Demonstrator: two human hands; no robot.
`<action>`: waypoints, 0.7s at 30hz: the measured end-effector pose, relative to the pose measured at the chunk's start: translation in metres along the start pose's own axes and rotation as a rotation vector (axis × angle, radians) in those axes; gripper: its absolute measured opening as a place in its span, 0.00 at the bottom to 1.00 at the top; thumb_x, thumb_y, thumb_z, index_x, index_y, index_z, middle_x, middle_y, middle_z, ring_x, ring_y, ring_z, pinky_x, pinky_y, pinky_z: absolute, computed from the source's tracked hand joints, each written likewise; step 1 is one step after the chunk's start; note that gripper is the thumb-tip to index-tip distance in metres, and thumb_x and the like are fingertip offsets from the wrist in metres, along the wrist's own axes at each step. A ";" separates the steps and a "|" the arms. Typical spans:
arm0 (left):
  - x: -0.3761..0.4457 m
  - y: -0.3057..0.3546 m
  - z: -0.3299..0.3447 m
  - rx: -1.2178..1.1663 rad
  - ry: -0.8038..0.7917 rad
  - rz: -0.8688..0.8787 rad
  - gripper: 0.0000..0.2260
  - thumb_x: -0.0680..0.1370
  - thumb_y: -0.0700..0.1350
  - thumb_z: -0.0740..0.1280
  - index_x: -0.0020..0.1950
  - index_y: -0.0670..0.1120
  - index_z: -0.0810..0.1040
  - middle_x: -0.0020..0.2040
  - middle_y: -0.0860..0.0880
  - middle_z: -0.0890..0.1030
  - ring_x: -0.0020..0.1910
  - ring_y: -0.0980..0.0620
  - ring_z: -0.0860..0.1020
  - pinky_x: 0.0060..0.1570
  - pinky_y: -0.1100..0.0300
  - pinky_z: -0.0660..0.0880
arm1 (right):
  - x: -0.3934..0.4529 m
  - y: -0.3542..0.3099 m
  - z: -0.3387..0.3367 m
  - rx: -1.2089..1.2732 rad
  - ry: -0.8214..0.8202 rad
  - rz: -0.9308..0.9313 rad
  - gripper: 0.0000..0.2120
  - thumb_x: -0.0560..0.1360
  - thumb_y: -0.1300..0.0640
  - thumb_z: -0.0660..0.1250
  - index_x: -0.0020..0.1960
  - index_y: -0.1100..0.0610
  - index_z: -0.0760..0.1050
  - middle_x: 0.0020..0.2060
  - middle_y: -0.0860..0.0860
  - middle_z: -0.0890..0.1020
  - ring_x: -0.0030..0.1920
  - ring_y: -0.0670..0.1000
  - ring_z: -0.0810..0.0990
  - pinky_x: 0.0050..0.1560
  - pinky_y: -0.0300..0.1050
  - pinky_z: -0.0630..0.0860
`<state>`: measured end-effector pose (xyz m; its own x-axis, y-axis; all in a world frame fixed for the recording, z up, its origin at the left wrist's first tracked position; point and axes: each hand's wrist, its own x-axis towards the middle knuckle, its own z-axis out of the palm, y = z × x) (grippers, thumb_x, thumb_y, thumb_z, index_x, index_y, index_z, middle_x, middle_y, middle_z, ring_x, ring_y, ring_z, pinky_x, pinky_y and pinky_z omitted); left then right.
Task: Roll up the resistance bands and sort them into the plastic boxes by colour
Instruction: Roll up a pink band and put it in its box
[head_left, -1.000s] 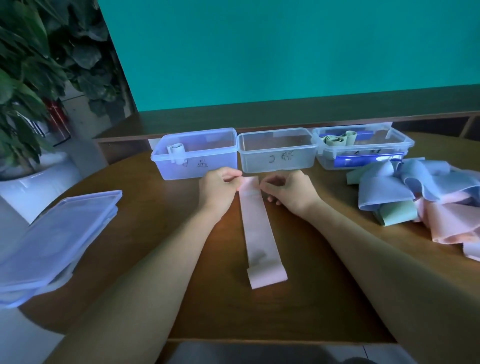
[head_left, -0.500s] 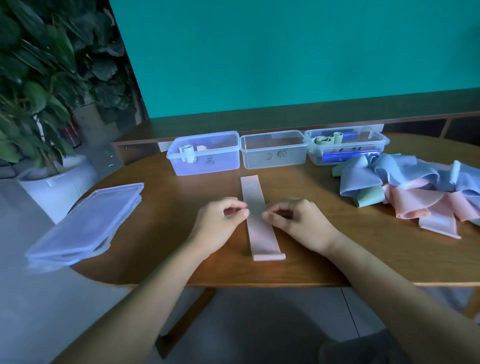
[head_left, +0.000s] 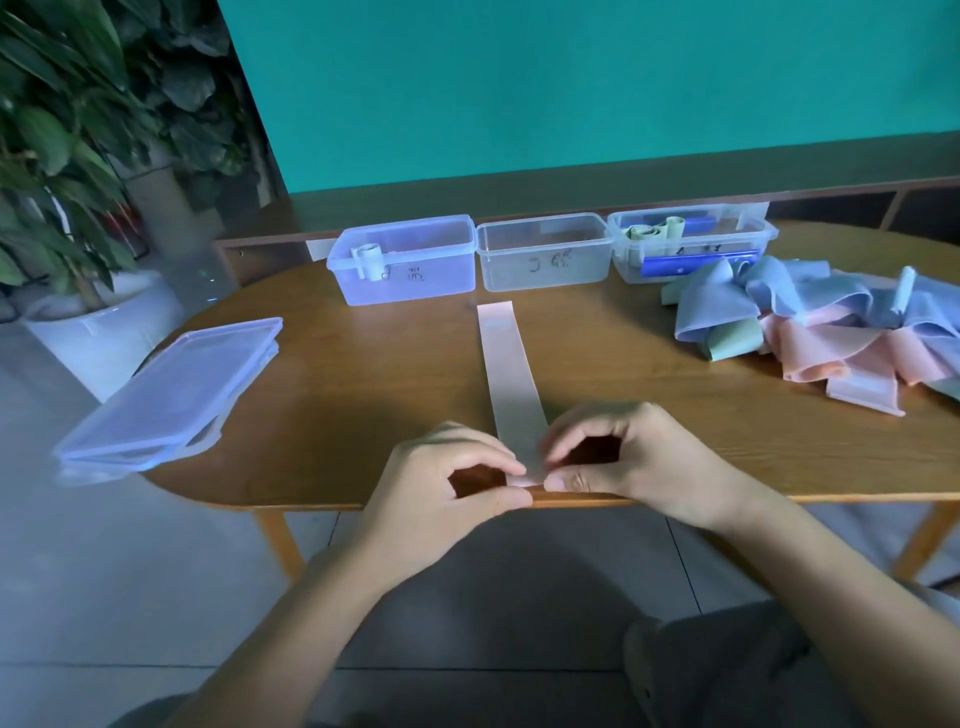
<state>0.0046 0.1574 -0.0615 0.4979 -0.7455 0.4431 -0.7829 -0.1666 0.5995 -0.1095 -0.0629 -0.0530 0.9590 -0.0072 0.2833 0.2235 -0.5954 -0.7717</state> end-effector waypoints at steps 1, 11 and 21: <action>0.000 0.000 0.001 0.011 0.000 0.009 0.09 0.72 0.53 0.77 0.48 0.51 0.88 0.47 0.61 0.84 0.51 0.57 0.81 0.49 0.64 0.79 | 0.000 0.001 0.000 -0.022 -0.007 0.002 0.08 0.70 0.51 0.79 0.47 0.51 0.86 0.51 0.45 0.85 0.55 0.50 0.83 0.59 0.50 0.77; 0.004 0.000 0.004 0.144 -0.032 -0.065 0.10 0.73 0.57 0.74 0.44 0.52 0.86 0.51 0.62 0.78 0.55 0.59 0.76 0.49 0.69 0.74 | 0.003 0.004 0.001 -0.102 -0.044 0.042 0.06 0.73 0.48 0.75 0.46 0.49 0.85 0.54 0.40 0.82 0.58 0.44 0.80 0.58 0.40 0.75; 0.010 0.001 0.007 0.152 -0.010 -0.143 0.12 0.76 0.57 0.69 0.45 0.50 0.86 0.53 0.60 0.75 0.56 0.61 0.73 0.52 0.66 0.73 | 0.010 0.000 0.001 -0.179 -0.030 0.167 0.07 0.73 0.46 0.75 0.40 0.48 0.83 0.59 0.35 0.75 0.59 0.41 0.76 0.56 0.39 0.74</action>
<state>0.0059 0.1452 -0.0614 0.6047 -0.7134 0.3541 -0.7524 -0.3658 0.5479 -0.1002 -0.0618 -0.0506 0.9853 -0.0953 0.1418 0.0300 -0.7206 -0.6927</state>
